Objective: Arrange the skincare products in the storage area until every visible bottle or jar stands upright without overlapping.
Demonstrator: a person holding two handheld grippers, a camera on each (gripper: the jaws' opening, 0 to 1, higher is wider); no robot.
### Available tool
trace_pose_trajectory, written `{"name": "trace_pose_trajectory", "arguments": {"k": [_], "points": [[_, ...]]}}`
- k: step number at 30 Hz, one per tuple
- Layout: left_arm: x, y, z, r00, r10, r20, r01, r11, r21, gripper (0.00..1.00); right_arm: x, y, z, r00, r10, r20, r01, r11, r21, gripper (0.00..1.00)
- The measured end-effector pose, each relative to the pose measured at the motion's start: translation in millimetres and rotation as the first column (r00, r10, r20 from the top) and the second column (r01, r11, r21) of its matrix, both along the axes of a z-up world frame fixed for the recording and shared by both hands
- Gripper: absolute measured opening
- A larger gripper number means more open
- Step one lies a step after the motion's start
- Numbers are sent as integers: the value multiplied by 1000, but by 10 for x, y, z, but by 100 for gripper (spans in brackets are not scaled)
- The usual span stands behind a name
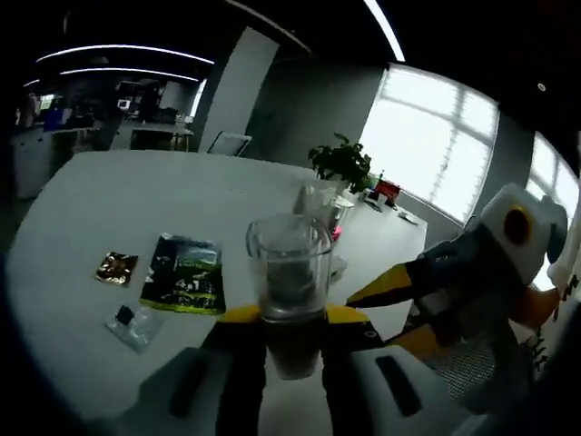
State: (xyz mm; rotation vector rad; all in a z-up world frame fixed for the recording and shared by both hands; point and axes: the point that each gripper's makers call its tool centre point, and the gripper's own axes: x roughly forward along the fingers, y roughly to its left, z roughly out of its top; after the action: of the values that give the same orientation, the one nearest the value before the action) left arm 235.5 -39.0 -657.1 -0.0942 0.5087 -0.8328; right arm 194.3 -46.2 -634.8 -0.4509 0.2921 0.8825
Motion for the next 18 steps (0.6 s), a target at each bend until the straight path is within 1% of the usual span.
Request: {"name": "trace_pose_trajectory", "arguments": {"k": [2, 4, 5, 6, 9, 10, 11, 12, 13, 15, 16, 17, 18], "points": [[-15, -46, -40, 999, -35, 23, 34, 998, 43, 18, -38, 31, -8, 999, 27, -18, -27, 1000, 12, 20], [-32, -99, -54, 996, -80, 39, 78, 995, 55, 18, -69, 55, 0, 998, 40, -41, -38, 998, 44, 20], [-60, -170, -26, 992, -108, 59, 105, 993, 61, 18, -74, 53, 8, 998, 39, -49, -36, 998, 57, 20], [-75, -196, -31, 989, -131, 74, 125, 989, 80, 18, -72, 46, 35, 998, 35, -50, -31, 997, 72, 20], [-80, -206, -83, 978, -178, 106, 163, 976, 142, 18, -93, 32, 51, 994, 34, -108, -18, 989, 147, 18], [-87, -227, -99, 971, -201, 127, 178, 969, 174, 18, -103, 31, 52, 990, 40, -138, -14, 983, 183, 18], [-91, -249, -101, 962, -225, 153, 194, 961, 195, 18, -96, 21, 64, 988, 34, -150, -3, 978, 207, 18], [-112, -289, -104, 947, -261, 185, 219, 950, 222, 18, -74, -1, 96, 989, 24, -147, 12, 972, 237, 19], [-135, -315, -120, 938, -286, 195, 238, 942, 237, 18, -63, -23, 117, 988, 14, -153, 26, 966, 256, 19], [-177, -374, -172, 931, -312, 188, 262, 933, 248, 18, -6, -83, 179, 988, -25, -153, 71, 950, 303, 21], [-198, -404, -199, 926, -327, 186, 278, 928, 248, 18, -4, -97, 175, 987, -26, -159, 74, 950, 303, 22], [-183, -393, -216, 929, -319, 185, 272, 931, 242, 18, 13, -128, 164, 986, -42, -162, 89, 951, 296, 21], [-197, -411, -220, 925, -331, 186, 284, 929, 238, 18, 37, -145, 168, 989, -55, -140, 94, 954, 283, 22]]}}
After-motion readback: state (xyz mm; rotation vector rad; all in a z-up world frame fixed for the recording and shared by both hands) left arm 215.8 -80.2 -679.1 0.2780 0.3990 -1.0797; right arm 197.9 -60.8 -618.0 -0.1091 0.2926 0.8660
